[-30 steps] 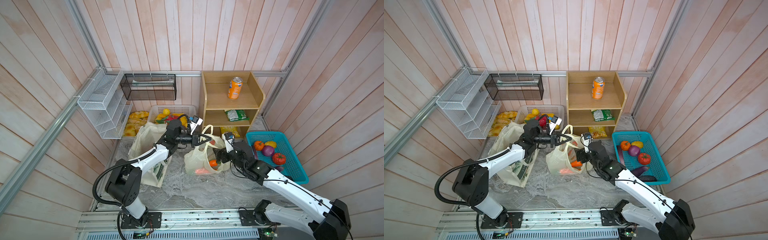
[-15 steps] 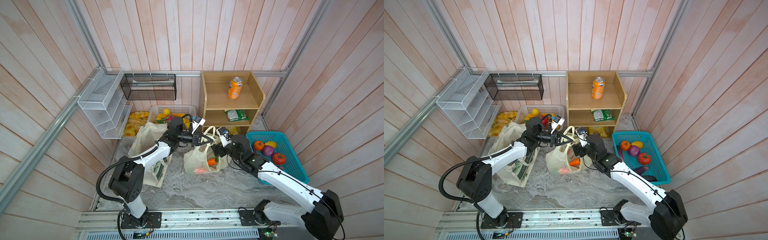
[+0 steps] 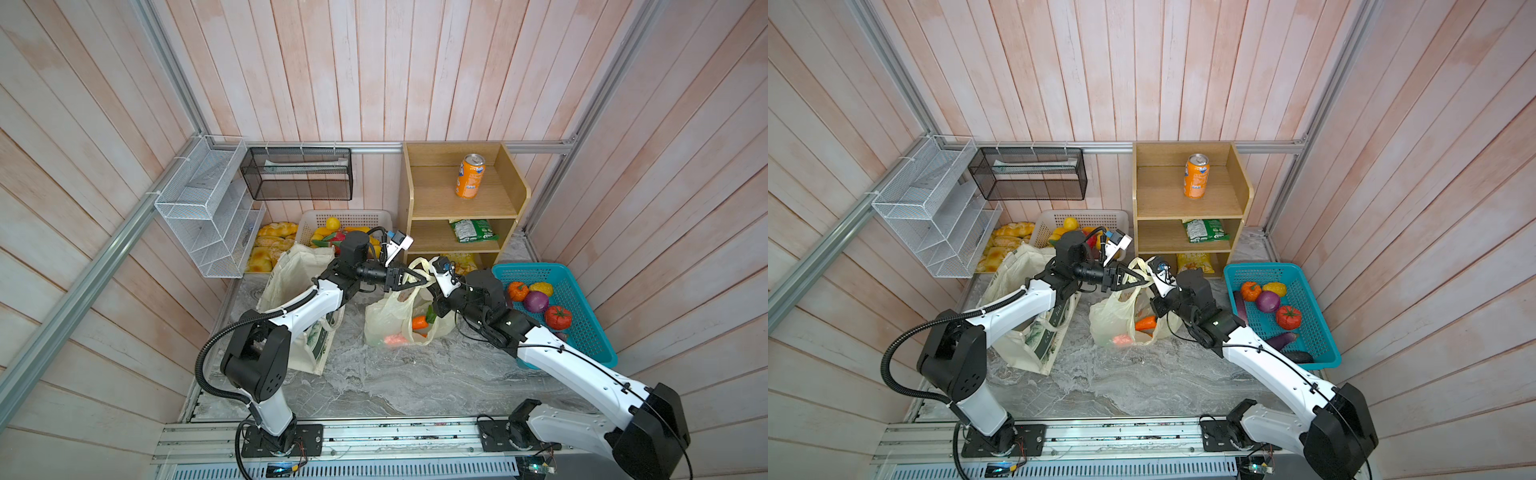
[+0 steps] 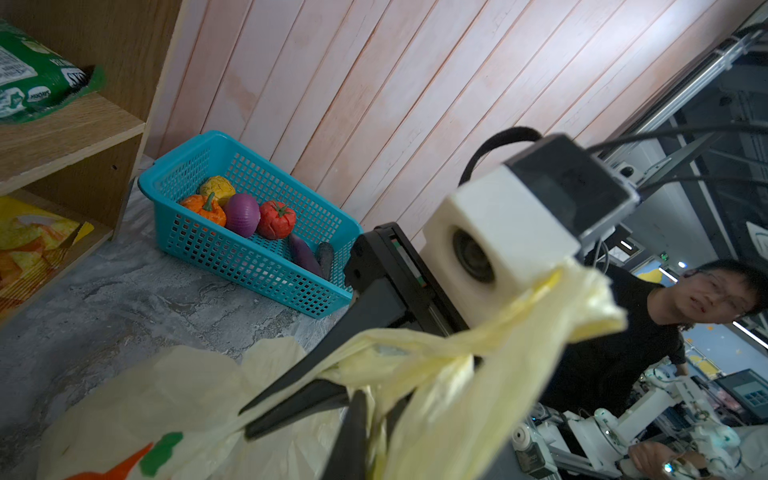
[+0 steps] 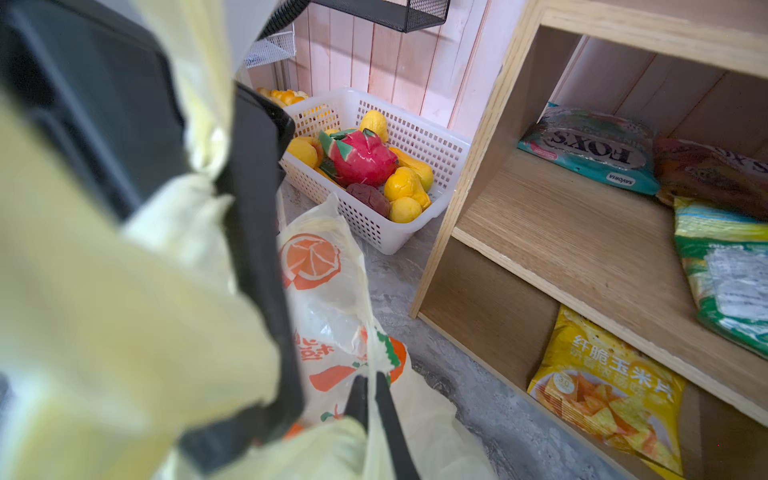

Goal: Place the mixed food into the grocery bags and tie them

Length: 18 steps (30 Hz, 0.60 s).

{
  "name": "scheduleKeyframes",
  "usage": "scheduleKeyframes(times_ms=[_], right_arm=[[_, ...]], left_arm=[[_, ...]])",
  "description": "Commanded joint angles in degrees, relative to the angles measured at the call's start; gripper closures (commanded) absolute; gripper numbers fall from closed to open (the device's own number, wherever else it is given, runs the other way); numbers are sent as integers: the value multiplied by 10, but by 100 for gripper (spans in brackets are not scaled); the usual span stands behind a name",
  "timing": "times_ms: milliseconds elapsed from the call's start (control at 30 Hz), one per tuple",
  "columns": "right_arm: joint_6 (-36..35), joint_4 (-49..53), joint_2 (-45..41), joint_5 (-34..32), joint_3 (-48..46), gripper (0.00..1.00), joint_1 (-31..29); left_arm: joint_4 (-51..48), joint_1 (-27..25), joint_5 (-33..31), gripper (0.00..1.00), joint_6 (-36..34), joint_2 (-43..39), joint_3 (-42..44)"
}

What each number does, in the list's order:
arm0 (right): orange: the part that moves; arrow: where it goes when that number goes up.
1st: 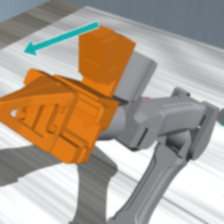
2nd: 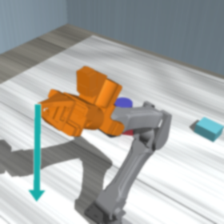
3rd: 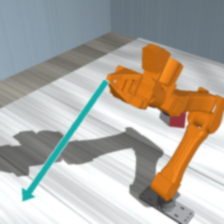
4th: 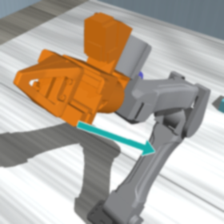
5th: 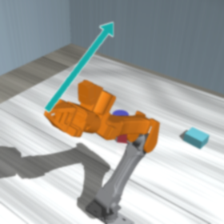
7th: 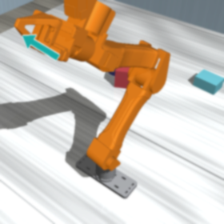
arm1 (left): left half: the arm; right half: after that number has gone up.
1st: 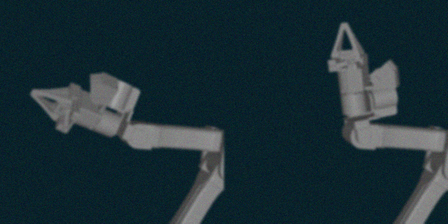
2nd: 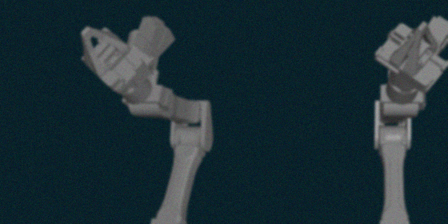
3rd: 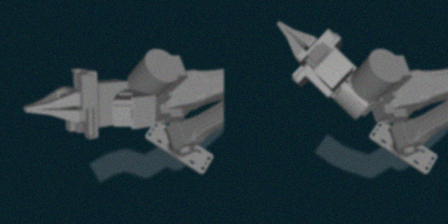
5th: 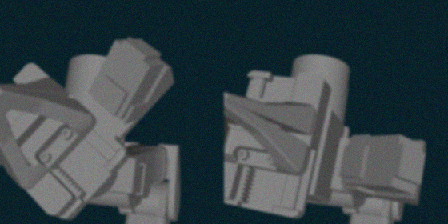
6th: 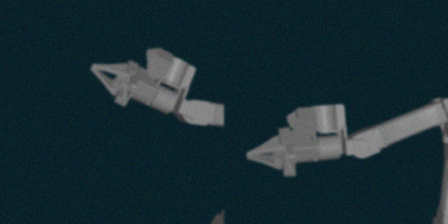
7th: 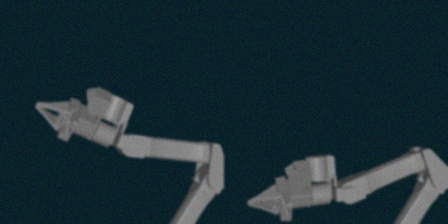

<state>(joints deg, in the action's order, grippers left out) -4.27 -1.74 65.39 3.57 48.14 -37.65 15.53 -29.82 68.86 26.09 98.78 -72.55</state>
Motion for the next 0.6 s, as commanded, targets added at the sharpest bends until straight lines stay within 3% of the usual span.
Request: scheduleKeyframes(times_ms=[0, 233, 567], right_arm=[[39, 3, -19, -23, -14, 100, 6], [81, 28, -27, -68, -21, 100, 14], [102, 20, -12, -50, -28, 100, 14]], left_arm=[[-34, 6, -57, 68, -32, -23, -11], [-47, 7, -133, 56, -50, -78, 27], [-86, 7, -350, 52, -113, -193, 124]])
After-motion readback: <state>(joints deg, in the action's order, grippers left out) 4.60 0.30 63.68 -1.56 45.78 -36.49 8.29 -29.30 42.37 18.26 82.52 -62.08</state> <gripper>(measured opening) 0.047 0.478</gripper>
